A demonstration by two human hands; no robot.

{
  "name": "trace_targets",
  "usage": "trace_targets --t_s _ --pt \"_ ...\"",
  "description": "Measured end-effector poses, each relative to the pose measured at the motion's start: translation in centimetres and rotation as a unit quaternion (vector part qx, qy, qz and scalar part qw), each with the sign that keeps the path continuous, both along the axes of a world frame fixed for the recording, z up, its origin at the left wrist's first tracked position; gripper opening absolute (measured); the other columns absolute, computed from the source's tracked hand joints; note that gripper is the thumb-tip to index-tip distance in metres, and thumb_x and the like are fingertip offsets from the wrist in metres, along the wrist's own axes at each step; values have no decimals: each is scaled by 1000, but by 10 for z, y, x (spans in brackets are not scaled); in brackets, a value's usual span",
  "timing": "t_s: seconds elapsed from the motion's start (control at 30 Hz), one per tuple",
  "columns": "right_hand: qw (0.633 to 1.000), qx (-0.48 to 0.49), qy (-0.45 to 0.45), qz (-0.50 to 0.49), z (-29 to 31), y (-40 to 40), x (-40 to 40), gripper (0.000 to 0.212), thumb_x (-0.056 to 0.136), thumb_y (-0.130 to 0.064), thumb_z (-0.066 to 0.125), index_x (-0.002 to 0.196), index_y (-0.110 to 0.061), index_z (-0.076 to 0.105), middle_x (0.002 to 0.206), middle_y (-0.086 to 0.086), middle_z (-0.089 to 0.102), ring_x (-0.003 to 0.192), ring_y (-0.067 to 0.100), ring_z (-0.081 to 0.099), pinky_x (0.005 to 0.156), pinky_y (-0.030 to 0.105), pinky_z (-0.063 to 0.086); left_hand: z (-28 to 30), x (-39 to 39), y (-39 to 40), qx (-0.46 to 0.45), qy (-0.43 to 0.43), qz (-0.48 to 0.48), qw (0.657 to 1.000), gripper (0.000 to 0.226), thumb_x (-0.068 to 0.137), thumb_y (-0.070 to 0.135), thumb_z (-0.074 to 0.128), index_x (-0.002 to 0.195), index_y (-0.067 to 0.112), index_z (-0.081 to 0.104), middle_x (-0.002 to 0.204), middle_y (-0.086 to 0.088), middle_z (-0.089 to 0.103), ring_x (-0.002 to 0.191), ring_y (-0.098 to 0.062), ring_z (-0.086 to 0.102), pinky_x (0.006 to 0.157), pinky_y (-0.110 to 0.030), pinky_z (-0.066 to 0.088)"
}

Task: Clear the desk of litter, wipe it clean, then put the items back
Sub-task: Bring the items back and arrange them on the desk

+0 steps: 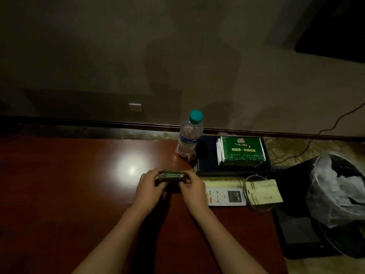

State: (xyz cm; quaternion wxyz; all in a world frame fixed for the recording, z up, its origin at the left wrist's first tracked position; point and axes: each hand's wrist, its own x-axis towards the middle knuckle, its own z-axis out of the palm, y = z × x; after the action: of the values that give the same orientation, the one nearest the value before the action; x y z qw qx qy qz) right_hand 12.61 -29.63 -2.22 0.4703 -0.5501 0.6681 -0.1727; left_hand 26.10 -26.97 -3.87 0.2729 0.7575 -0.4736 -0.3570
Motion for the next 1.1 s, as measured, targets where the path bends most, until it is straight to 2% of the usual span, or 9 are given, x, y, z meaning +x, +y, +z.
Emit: trace_targets --t_s 0.13,0.27,0.43,0.6,0.77,0.9,1.0,1.07,1.1 --pt "1000 13 8 5 -5 3 8 33 90 -5 58 123 -12 59 111 9 67 101 19 64 82 21 47 -5 -2 2 20 72 49 996 32 81 -3 64 110 12 63 102 -1 66 95 -15 62 80 -20 43" --pt "999 26 19 15 -10 3 12 35 91 -7 58 125 -13 58 114 8 66 106 20 63 88 24 47 -17 -2 5 28 105 73 991 36 82 -6 62 114 10 62 104 -4 68 99 -18 64 88 -26 48" --pt "999 28 31 17 -14 1 17 32 93 -8 55 124 -12 60 115 7 66 106 20 62 86 24 47 -24 -2 6 -4 85 67 994 43 86 -3 58 127 10 58 113 -3 66 105 -14 61 90 -22 44" --pt "996 -11 90 17 -12 -5 19 27 98 -17 47 120 -10 61 122 8 59 106 24 59 75 26 42 -28 -6 -5 1 32 36 999 30 90 6 55 118 10 65 107 -10 68 99 -23 61 80 -26 44" --pt "994 -6 93 -54 -6 -6 14 27 99 -22 48 119 -12 63 109 6 68 95 22 63 69 25 41 -21 -15 -28 63 78 62 993 22 89 13 57 105 11 72 98 -4 72 92 -18 65 74 -23 45" --pt "990 12 72 -118 -1 -10 10 25 96 -21 54 112 -6 66 99 9 70 85 22 65 62 22 37 -25 -23 -39 111 72 75 988 21 87 18 61 101 7 73 95 -10 73 90 -25 67 79 -30 51" --pt "989 26 55 -132 -2 -11 6 21 95 -17 55 106 -2 66 94 12 70 65 13 60 47 12 36 -26 -30 -42 117 65 84 987 22 87 17 62 103 7 72 97 -11 72 91 -25 66 82 -32 52" --pt "987 29 47 -148 -1 -9 4 20 94 -15 56 102 -2 68 92 12 71 68 15 62 53 13 42 -24 -33 -43 112 64 88 988 23 87 16 62 106 6 70 100 -10 72 93 -25 66 80 -26 49" --pt "986 30 43 -156 -2 -8 3 19 94 -14 57 102 -1 68 92 12 71 75 20 65 62 21 48 -23 -35 -42 111 63 93 987 23 87 15 62 108 6 68 101 -10 71 94 -24 65 78 -24 46"
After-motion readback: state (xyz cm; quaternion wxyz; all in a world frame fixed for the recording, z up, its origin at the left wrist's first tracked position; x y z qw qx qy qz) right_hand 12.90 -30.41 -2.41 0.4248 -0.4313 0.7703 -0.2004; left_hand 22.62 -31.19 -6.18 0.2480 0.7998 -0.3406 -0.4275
